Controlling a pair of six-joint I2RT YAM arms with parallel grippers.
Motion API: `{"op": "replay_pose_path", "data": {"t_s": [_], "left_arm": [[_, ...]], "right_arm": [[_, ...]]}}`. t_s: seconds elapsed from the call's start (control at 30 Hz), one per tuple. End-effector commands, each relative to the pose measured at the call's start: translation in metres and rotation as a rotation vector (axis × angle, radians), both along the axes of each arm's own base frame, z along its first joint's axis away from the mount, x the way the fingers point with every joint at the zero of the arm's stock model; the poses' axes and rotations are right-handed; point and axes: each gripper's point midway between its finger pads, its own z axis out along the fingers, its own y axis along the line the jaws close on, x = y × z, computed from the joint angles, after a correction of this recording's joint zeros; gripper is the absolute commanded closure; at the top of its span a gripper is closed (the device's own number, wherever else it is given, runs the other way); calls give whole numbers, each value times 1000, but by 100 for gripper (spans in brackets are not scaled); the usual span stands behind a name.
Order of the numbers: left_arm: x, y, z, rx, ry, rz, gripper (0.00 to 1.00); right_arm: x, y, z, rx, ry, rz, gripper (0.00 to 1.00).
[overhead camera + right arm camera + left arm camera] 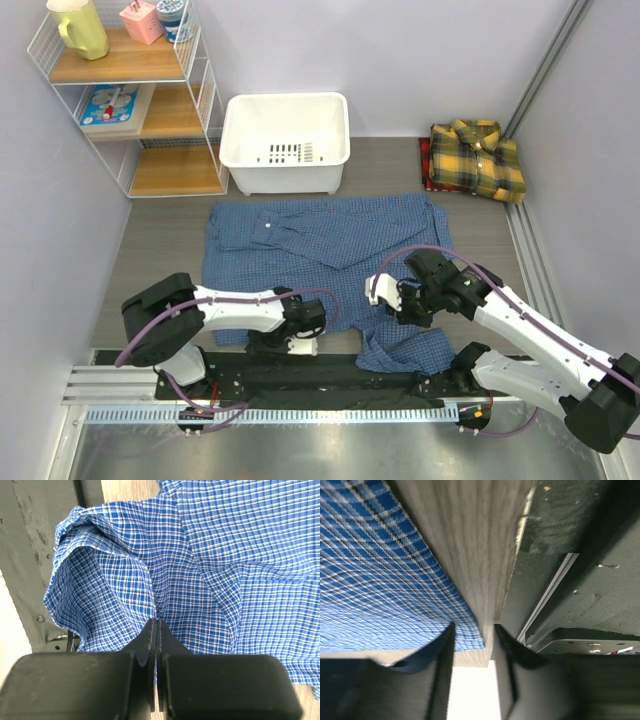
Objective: Fold and stack the long sleeve shirts
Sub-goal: Fold the shirt
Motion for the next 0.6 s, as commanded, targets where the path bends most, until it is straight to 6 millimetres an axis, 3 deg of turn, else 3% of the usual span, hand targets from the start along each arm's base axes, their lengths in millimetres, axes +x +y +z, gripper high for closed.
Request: {"op": "replay_pose_path", "data": {"t_s": [0.0, 0.17, 0.23, 0.57], "left_arm": [[-10, -10, -3, -42, 28, -29, 69], [-17, -19, -5, -50, 55, -55, 86], [-16, -21, -4, -66, 38, -47, 100], [-2, -24, 28, -192, -5, -54, 100]], "right_arm": [[13, 5, 21, 33, -77, -20, 99], [14, 1, 25, 30, -102, -20, 99], [15, 0, 26, 29, -111, -26, 99], [30, -3, 59, 72, -227, -74, 99]]}}
